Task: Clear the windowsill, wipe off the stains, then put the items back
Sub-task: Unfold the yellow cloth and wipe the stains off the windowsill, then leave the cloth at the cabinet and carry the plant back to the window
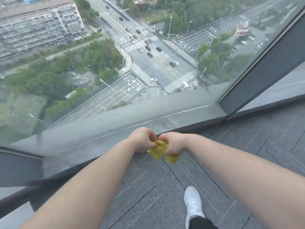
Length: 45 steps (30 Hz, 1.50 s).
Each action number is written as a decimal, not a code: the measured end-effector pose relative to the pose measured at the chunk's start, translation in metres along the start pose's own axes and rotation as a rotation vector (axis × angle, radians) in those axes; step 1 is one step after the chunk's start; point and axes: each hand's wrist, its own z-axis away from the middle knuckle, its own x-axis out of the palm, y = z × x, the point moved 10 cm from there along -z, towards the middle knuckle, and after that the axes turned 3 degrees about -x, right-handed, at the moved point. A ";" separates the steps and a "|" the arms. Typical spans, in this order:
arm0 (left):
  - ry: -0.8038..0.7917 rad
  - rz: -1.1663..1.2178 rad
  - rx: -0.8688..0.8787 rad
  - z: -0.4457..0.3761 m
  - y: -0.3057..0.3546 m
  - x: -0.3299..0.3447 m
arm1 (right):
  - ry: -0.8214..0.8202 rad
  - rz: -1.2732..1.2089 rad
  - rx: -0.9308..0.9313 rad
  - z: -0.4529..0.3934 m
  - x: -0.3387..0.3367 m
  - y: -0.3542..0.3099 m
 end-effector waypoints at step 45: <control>0.766 0.373 -1.296 1.210 0.102 0.314 | -0.220 1.772 -1.453 0.870 0.644 -0.443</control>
